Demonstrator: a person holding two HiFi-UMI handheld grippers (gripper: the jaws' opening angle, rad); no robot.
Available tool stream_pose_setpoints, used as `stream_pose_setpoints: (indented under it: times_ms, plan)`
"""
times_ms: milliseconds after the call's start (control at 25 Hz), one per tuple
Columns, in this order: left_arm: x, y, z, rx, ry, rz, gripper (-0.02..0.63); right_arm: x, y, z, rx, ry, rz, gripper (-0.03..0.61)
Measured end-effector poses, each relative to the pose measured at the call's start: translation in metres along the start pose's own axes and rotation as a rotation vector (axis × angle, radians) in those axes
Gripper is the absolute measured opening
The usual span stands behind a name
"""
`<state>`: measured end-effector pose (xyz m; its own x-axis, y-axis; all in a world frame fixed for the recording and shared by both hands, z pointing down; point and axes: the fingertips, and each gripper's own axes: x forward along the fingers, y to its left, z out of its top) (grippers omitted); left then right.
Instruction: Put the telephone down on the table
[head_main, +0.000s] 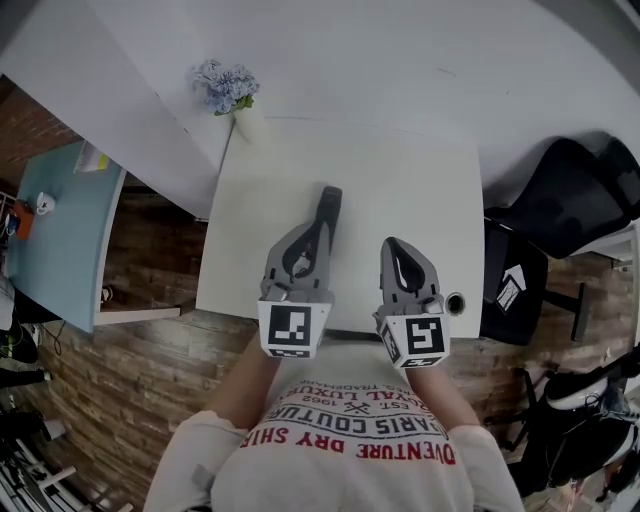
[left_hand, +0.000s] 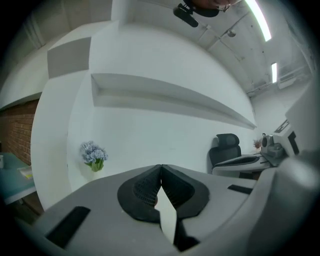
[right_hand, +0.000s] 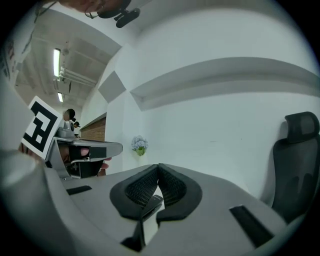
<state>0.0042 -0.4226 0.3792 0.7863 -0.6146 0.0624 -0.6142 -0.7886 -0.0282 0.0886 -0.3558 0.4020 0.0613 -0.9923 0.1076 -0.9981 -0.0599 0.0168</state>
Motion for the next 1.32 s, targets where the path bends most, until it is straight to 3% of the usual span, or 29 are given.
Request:
stream_pose_setpoints:
  times_ms: [240, 400, 1320]
  plan:
    - [-0.024, 0.000, 0.016, -0.002, -0.079, -0.012, 0.025, -0.015, 0.021, 0.010, -0.026, -0.039, -0.001, 0.025]
    - [-0.036, -0.009, 0.028, 0.093, -0.141, -0.017, 0.025, -0.023, 0.028, 0.006, -0.024, -0.025, -0.010, 0.025]
    - [-0.023, 0.007, -0.002, -0.008, 0.019, 0.063, 0.025, -0.015, 0.016, 0.004, -0.024, 0.006, -0.009, 0.025]
